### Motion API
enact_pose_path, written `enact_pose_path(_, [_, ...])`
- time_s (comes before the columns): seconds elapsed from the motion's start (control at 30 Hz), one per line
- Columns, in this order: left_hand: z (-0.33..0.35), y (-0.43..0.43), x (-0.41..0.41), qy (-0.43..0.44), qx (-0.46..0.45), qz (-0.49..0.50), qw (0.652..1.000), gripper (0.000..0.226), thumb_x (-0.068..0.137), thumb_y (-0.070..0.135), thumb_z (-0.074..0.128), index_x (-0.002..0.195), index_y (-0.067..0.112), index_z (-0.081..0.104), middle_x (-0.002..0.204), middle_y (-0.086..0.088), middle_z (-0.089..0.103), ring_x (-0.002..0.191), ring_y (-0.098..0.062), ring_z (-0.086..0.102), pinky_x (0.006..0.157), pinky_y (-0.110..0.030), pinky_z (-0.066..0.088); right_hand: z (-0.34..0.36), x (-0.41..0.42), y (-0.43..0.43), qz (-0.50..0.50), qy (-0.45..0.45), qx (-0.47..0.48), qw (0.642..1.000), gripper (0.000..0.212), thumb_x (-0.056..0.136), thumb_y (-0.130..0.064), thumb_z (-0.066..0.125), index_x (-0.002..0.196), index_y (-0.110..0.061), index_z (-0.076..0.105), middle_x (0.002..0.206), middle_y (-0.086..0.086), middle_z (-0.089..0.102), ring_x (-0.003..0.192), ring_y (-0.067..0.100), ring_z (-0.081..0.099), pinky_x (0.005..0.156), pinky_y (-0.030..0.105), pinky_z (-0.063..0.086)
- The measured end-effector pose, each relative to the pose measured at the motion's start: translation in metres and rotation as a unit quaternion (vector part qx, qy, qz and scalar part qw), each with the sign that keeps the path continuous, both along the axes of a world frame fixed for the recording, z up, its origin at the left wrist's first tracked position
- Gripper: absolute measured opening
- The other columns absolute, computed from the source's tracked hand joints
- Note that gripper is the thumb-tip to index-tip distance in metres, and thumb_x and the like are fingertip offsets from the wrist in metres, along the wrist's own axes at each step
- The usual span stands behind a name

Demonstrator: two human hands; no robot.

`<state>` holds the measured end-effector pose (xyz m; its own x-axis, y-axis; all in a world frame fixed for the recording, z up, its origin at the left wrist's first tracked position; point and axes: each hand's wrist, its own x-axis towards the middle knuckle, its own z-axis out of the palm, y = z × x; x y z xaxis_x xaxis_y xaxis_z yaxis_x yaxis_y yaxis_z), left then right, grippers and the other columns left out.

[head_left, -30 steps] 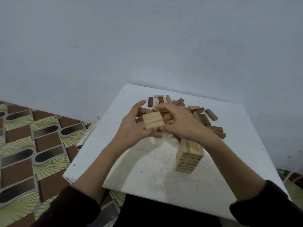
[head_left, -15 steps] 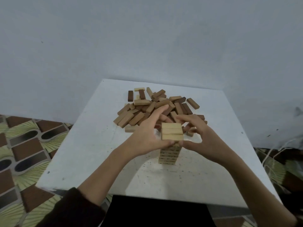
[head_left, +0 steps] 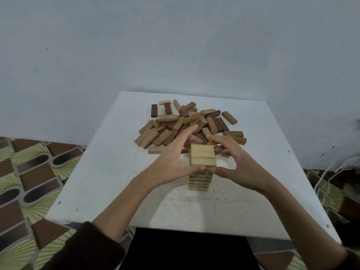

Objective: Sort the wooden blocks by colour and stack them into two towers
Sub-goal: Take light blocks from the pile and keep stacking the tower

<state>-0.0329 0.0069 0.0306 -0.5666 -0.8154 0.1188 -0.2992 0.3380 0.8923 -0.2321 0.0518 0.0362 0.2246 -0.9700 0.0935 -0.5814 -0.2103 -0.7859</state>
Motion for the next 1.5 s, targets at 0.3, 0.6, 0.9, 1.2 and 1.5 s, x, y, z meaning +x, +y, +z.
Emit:
enact_pose_path(0.3, [-0.004, 0.003, 0.006, -0.018, -0.011, 0.001, 1.0, 0.096, 0.068, 0.036, 0.076, 0.147, 0.026, 0.023, 0.116, 0.025, 0.048, 0.114, 0.007, 0.046, 0.101, -0.017, 0.039, 0.0, 0.001, 0.0, 0.014, 0.015, -0.018, 1.0, 0.072, 0.076, -0.022, 0.077, 0.134, -0.037, 0.036, 0.127, -0.015, 0.045, 0.115, 0.0, 0.043, 0.092, 0.004, 0.034])
enact_pose_path(0.6, [-0.005, 0.004, 0.007, -0.021, -0.008, 0.01, 1.0, 0.093, 0.068, 0.036, 0.073, 0.146, 0.028, 0.024, 0.114, 0.02, 0.049, 0.113, 0.004, 0.047, 0.101, -0.019, 0.04, 0.0, 0.004, -0.002, 0.014, 0.024, -0.02, 0.999, 0.07, 0.078, -0.022, 0.076, 0.131, -0.041, 0.035, 0.123, -0.021, 0.043, 0.113, -0.005, 0.041, 0.088, -0.001, 0.031])
enact_pose_path(0.9, [-0.006, 0.009, 0.007, -0.029, -0.001, 0.017, 0.999, 0.098, 0.072, 0.032, 0.079, 0.148, 0.028, 0.017, 0.135, 0.016, 0.042, 0.124, 0.011, 0.036, 0.11, -0.031, 0.034, -0.001, 0.007, 0.003, 0.003, 0.012, -0.01, 1.0, 0.076, 0.078, -0.021, 0.076, 0.139, -0.031, 0.031, 0.13, -0.01, 0.039, 0.111, -0.016, 0.036, 0.085, -0.004, 0.029])
enact_pose_path(1.2, [-0.021, 0.032, -0.003, -0.028, 0.067, 0.0, 0.997, 0.105, 0.084, 0.029, 0.07, 0.146, 0.028, -0.015, 0.155, 0.017, -0.003, 0.136, 0.015, 0.003, 0.099, 0.004, 0.012, -0.025, 0.038, 0.023, -0.05, -0.099, 0.051, 0.992, 0.106, 0.071, -0.066, 0.058, 0.15, -0.032, -0.003, 0.153, -0.012, 0.008, 0.142, 0.01, 0.017, 0.115, 0.042, 0.025])
enact_pose_path(1.5, [-0.027, 0.033, -0.006, -0.024, 0.066, -0.028, 0.997, 0.104, 0.087, 0.007, 0.065, 0.137, 0.031, -0.022, 0.124, 0.039, 0.007, 0.106, 0.04, 0.016, 0.086, 0.005, 0.028, -0.026, 0.046, 0.024, -0.066, -0.113, 0.086, 0.988, 0.098, 0.077, -0.052, 0.052, 0.15, -0.025, -0.008, 0.152, -0.018, 0.001, 0.124, -0.014, 0.018, 0.083, -0.009, 0.024])
